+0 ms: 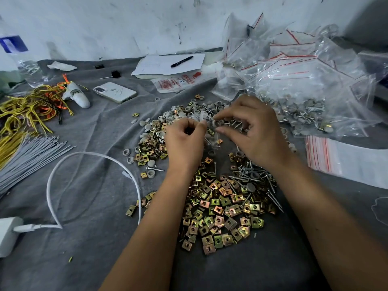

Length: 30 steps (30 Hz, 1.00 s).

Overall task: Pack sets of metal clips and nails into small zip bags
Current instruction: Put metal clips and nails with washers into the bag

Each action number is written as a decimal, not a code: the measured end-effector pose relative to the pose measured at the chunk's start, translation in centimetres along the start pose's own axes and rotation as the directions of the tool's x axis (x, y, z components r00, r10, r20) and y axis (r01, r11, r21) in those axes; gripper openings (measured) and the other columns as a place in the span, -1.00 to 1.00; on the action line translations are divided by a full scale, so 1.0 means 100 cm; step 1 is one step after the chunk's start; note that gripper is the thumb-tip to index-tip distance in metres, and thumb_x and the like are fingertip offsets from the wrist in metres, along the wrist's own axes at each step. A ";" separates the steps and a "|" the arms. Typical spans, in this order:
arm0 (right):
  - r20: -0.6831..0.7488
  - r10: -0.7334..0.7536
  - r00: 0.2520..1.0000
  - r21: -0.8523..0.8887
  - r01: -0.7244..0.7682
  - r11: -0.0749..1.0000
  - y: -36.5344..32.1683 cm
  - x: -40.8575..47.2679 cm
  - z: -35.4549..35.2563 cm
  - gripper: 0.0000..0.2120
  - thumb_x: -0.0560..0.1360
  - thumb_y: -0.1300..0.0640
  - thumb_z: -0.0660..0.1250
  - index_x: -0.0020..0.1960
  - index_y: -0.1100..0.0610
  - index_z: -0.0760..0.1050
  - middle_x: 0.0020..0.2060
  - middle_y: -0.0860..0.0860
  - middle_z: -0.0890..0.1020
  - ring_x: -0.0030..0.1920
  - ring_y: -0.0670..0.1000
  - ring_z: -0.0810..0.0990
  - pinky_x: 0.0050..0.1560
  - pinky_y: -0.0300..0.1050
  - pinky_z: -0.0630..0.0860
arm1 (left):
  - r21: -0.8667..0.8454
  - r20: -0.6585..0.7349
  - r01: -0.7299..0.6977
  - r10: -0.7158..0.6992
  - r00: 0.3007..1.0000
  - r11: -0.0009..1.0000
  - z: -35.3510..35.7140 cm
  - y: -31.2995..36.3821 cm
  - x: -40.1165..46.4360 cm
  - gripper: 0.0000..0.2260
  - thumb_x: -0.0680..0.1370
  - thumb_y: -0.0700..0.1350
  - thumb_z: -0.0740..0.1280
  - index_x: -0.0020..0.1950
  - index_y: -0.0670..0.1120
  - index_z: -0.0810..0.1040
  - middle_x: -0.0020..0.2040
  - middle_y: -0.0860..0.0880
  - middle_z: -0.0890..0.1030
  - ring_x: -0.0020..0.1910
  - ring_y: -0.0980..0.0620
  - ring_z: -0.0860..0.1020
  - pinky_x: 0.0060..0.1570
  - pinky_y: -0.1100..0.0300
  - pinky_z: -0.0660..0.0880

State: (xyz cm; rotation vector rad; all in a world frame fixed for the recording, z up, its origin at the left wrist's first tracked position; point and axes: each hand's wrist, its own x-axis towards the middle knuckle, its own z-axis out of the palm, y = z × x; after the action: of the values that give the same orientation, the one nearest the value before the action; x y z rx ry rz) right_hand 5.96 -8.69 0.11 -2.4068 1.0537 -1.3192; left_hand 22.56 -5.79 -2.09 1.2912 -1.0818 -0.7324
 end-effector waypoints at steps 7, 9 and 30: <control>0.023 -0.030 0.999 -0.107 0.032 0.994 0.002 -0.001 0.007 -0.74 0.43 0.16 0.56 0.12 0.07 0.72 -0.09 0.03 0.57 0.00 0.02 0.50 -0.02 -0.09 0.45 | -0.001 0.001 -0.005 0.005 1.000 1.000 0.000 0.000 0.000 -0.76 0.63 -0.19 0.38 -0.23 -0.19 0.57 -0.49 0.00 0.56 -0.52 0.06 0.52 -0.46 0.23 0.44; 0.028 -0.021 0.999 -0.113 0.024 0.993 0.002 -0.001 0.008 -0.72 0.43 0.17 0.56 0.13 0.07 0.72 -0.08 0.04 0.58 0.00 0.03 0.51 -0.01 -0.09 0.46 | -0.002 -0.001 -0.009 0.009 1.000 1.000 0.001 0.000 0.000 -0.75 0.63 -0.19 0.38 -0.24 -0.21 0.57 -0.49 0.01 0.56 -0.53 0.08 0.52 -0.46 0.25 0.44; 0.412 0.196 0.890 -0.217 -0.113 0.970 0.008 -0.004 0.019 -0.81 0.45 -0.05 0.54 0.03 -0.04 0.67 -0.14 -0.22 0.41 0.02 -0.07 0.36 -0.03 -0.11 0.28 | -0.105 -0.102 0.071 -0.082 0.991 0.992 0.000 0.000 0.004 -0.72 0.61 -0.16 0.40 -0.29 -0.18 0.54 -0.39 -0.15 0.49 -0.37 -0.08 0.42 -0.24 0.01 0.43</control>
State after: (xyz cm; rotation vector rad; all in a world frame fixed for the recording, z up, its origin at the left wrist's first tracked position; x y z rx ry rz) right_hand 6.98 -9.23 -1.66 -2.5135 1.2446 -0.6104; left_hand 22.74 -6.18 -2.01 1.2758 -0.9022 -0.7576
